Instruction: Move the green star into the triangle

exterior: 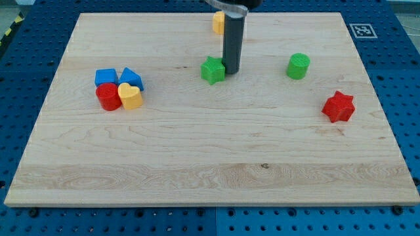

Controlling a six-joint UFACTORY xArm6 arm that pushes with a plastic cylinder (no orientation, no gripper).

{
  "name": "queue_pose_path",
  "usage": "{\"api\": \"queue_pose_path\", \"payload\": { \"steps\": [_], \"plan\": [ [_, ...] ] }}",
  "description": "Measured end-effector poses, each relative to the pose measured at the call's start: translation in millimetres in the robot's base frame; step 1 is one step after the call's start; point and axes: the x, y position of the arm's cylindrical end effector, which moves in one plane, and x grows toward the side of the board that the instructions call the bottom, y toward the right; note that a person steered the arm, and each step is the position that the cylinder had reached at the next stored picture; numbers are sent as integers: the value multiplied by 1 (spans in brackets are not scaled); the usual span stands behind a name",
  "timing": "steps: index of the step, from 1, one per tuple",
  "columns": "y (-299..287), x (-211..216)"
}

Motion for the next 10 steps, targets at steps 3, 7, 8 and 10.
{"api": "queue_pose_path", "payload": {
  "steps": [3,7,8,10],
  "plan": [
    [-33,24],
    [-85,40],
    [-106,44],
    [-129,47]
  ]
}}
